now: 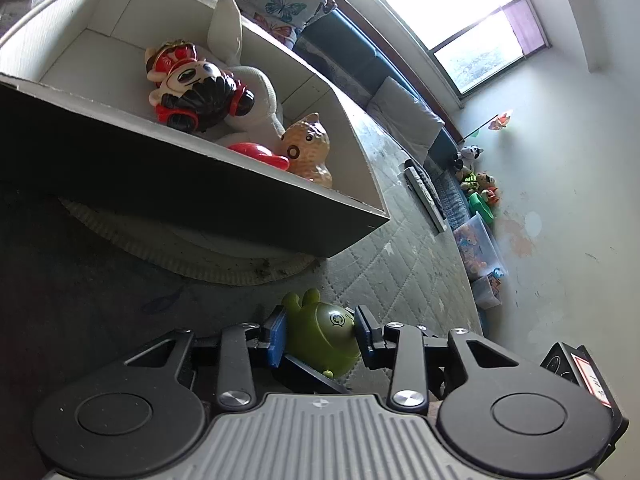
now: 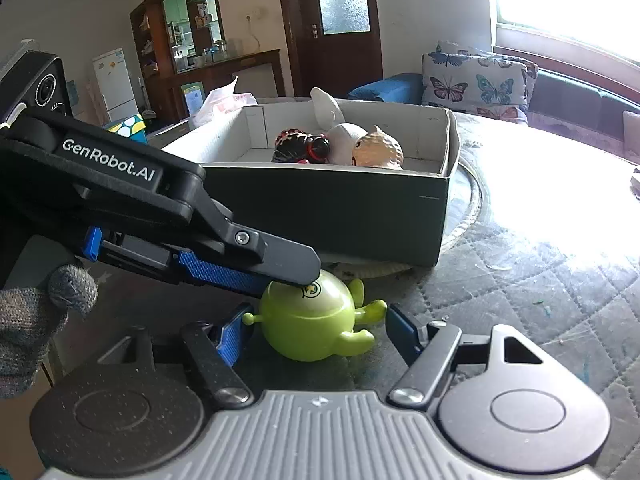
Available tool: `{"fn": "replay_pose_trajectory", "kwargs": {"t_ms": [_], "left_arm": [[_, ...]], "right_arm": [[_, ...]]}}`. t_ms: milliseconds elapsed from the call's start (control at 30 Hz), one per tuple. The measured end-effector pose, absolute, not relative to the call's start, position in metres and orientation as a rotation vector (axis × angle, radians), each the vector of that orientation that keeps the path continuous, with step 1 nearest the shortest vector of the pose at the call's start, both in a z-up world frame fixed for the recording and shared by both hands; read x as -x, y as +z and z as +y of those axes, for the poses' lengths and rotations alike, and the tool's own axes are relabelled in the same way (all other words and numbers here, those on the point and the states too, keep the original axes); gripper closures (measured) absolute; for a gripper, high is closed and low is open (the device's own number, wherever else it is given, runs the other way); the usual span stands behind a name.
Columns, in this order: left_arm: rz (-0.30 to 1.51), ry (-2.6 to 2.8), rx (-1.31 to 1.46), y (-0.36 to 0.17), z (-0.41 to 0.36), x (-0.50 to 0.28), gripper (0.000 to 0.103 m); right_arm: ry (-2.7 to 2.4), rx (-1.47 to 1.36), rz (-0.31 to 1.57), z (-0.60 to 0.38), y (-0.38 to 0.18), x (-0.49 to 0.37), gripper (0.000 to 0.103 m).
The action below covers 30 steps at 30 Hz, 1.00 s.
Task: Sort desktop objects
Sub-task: 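Move the left gripper to the green alien toy and grasp it, then carry the green alien toy into the box with the left gripper and release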
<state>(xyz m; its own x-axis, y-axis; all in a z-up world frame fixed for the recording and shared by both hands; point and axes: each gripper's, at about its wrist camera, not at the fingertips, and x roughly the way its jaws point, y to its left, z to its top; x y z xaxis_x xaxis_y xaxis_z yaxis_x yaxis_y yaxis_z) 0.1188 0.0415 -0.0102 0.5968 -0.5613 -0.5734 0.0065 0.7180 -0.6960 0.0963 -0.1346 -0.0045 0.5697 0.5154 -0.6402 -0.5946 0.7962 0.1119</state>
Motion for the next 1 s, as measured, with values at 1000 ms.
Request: {"fn": "replay_pose_trajectory", "kwargs": {"t_ms": [1000], "left_arm": [[0.655, -0.304, 0.778, 0.036, 0.123, -0.188, 0.07]], "right_arm": [[0.708, 0.28, 0.549, -0.046, 0.051, -0.192, 0.029]]}}
